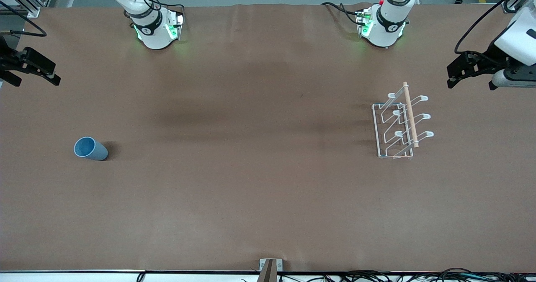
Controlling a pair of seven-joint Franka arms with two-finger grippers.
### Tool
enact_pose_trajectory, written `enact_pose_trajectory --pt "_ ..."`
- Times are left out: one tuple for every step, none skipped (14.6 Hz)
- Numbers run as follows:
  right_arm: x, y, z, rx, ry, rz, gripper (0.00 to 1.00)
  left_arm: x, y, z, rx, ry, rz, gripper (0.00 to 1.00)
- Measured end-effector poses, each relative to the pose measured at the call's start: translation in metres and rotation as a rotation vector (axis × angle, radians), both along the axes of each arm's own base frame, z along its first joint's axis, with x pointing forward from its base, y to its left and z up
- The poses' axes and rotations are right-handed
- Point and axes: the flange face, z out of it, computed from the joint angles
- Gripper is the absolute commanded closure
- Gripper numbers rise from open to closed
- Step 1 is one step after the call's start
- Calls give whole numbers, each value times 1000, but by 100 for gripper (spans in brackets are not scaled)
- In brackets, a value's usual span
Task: Hang cup on cup holder
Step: 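Reach the right gripper down to the light blue cup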
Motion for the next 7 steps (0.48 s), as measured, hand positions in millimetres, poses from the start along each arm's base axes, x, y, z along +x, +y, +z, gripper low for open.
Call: enact_pose_trajectory --pt "0 0 0 0 0 0 0 0 3 2 0 -2 6 0" --pt "0 0 0 0 1 0 0 0 7 2 0 -3 13 0" --pt "0 0 0 0 1 0 0 0 10 4 0 -4 18 0" --pt "0 0 -1 0 1 0 0 0 11 4 0 -4 21 0" --pt "0 0 -1 0 1 -1 0 0 12 4 0 -4 22 0" --pt "0 0 -1 0 2 -1 0 0 12 4 0 -2 21 0" --pt "0 0 -1 0 2 -1 0 1 12 2 1 4 11 0"
